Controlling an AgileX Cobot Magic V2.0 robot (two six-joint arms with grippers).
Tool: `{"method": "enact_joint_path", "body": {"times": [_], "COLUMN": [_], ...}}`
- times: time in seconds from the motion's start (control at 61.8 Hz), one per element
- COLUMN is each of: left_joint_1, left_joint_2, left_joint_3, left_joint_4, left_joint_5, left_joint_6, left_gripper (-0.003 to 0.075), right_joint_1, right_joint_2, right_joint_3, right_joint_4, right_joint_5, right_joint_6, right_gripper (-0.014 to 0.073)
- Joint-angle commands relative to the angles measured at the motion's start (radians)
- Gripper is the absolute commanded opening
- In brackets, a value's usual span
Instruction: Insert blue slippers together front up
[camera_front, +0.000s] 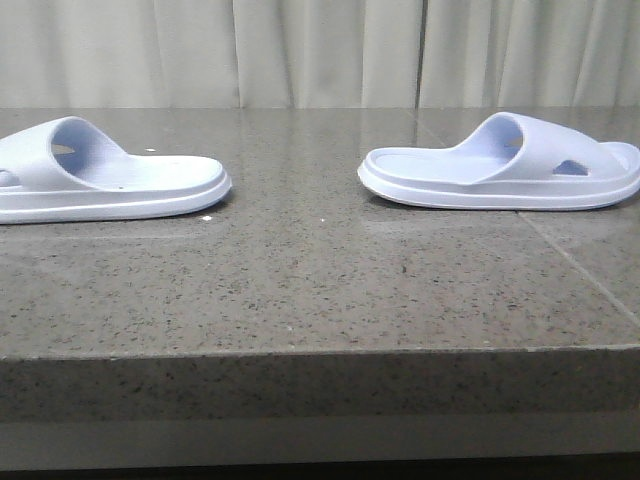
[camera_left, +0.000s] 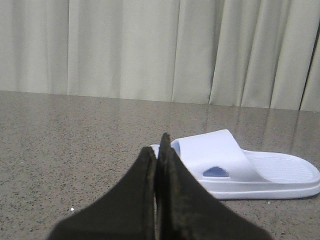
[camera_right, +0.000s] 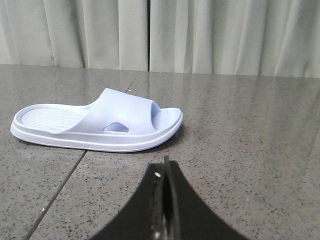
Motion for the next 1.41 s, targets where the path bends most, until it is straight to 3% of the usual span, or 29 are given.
{"method": "enact_joint_path", "body": {"times": [0.0, 0.954, 1.116, 1.391], "left_joint_1": [-0.008, -0.008, -0.008, -0.008], "left_joint_2": [-0.016, -0.016, -0.014, 0.071], "left_joint_3": [0.005, -0.002, -0.099, -0.427], "left_joint_4": [-0.008, -0.008, -0.037, -0.033], "left_joint_5": [-0.084, -0.107, -0.086, 0.185], "left_joint_6": [-0.001, -0.001, -0.002, -0.002], "left_gripper": [-0.002, -0.002, -0.002, -0.002], "right_joint_1": [-0.004, -0.004, -0.004, -0.004], "right_joint_2": [-0.016, -0.016, -0.016, 0.074], "right_joint_3": [-0.004, -0.012, -0.107, -0.389], "right_joint_4": [-0.013, 0.011, 0.034, 0.029], "right_joint_5": [-0.088, -0.087, -0.053, 0.151], "right_joint_6": [-0.002, -0.002, -0.002, -0.002], "right_gripper": [-0.0067, -0.0067, -0.0067, -0.0067]}}
